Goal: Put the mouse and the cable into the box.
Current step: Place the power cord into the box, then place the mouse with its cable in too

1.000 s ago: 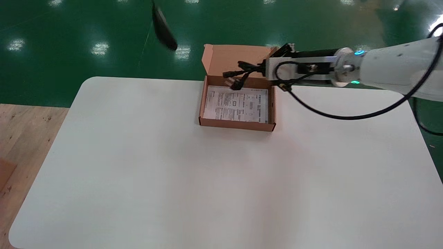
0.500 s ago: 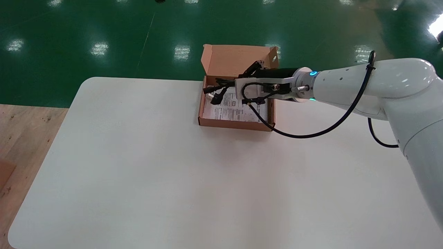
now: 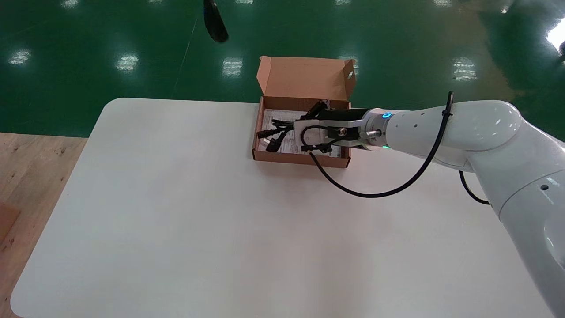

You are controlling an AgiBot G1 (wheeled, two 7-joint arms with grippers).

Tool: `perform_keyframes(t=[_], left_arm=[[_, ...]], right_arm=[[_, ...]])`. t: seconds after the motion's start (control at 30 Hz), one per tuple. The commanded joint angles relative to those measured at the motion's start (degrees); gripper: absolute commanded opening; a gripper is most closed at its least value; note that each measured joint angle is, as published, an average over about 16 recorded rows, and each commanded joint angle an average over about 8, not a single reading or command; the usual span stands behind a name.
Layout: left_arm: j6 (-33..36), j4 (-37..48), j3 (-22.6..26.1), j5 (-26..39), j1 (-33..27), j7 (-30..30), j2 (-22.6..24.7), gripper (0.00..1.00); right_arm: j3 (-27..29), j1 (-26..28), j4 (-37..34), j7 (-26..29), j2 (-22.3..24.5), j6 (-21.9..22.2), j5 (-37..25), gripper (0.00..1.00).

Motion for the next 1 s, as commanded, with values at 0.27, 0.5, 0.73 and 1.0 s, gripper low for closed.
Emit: perform_keyframes(t=[0.27, 0.5, 0.73, 1.0], left_arm=[[0.9, 1.3, 1.0, 0.6, 0.6, -0.1, 1.2, 0.0], [0.8, 7.1, 0.4, -2.1, 2.7, 4.1, 6.2, 0.0], [0.6, 16.9, -1.7, -7.2, 6.2, 11.6, 14.2, 0.0], [-4.2, 21.0, -1.4, -12.6, 12.7, 16.8, 19.0, 0.0]], right_arm=[[-5.5, 0.2, 1.3, 3.1, 0.1, 1.6, 2.5, 1.0], [-7.4, 2.4, -0.6, 4.1, 0.9, 2.7, 5.3, 1.0], [-5.1, 9.0, -7.0, 2.4, 6.4, -0.5, 9.2, 1.0], [-2.0, 13.9, -8.6, -4.1, 16.9, -9.0, 13.1, 1.0]])
